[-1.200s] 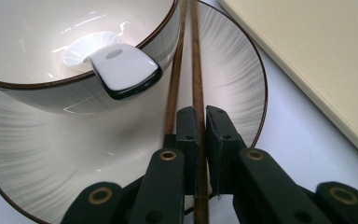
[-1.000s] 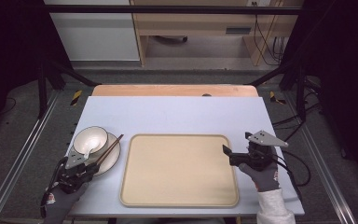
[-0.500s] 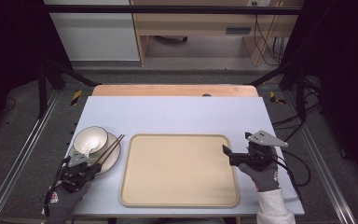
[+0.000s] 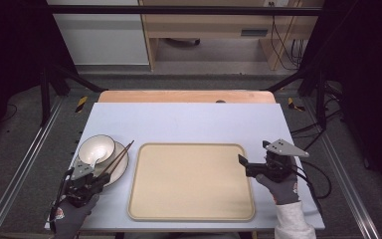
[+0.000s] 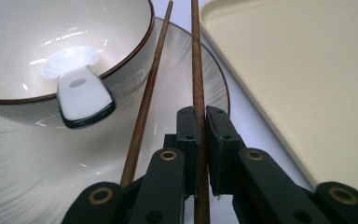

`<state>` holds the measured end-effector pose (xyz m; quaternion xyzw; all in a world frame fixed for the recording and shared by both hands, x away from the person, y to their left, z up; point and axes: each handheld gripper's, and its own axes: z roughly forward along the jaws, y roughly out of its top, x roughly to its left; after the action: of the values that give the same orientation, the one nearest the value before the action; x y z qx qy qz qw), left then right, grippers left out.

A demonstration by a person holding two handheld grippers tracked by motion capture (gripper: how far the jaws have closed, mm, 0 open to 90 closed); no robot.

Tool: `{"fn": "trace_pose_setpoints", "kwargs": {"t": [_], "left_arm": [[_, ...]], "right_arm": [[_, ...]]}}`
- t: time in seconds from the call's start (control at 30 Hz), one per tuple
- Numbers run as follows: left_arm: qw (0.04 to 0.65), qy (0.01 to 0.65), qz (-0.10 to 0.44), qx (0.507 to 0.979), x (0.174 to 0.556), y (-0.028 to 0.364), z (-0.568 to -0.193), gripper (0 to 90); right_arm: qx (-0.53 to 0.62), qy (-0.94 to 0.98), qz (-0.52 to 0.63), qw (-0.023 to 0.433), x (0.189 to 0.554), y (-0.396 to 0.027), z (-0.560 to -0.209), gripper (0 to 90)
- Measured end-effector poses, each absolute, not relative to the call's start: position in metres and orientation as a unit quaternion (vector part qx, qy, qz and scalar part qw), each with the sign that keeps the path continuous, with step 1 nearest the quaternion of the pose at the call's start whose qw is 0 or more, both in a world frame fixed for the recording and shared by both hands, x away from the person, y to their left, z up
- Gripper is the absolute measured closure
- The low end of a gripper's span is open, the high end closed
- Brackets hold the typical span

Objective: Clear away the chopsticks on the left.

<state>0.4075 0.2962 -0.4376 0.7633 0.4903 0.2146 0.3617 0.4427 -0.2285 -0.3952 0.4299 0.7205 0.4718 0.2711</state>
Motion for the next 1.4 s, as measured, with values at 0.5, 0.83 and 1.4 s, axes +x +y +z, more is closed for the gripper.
{"fn": "trace_pose_setpoints", "kwargs": {"t": [0.5, 0.83, 1.4], "left_arm": [[0.379, 0.492, 0.236, 0.748, 0.394, 0.257, -0.430, 84.3], [0.386, 0.502, 0.240, 0.736, 0.396, 0.237, -0.430, 84.3], [0.394, 0.527, 0.258, 0.708, 0.417, 0.207, -0.419, 84.3]], "right_arm": [[0.429, 0.718, 0.474, 0.274, 0.441, -0.230, -0.394, 3.2], [0.428, 0.718, 0.473, 0.278, 0.440, -0.229, -0.394, 2.9], [0.425, 0.718, 0.477, 0.275, 0.439, -0.229, -0.393, 3.0]]}}
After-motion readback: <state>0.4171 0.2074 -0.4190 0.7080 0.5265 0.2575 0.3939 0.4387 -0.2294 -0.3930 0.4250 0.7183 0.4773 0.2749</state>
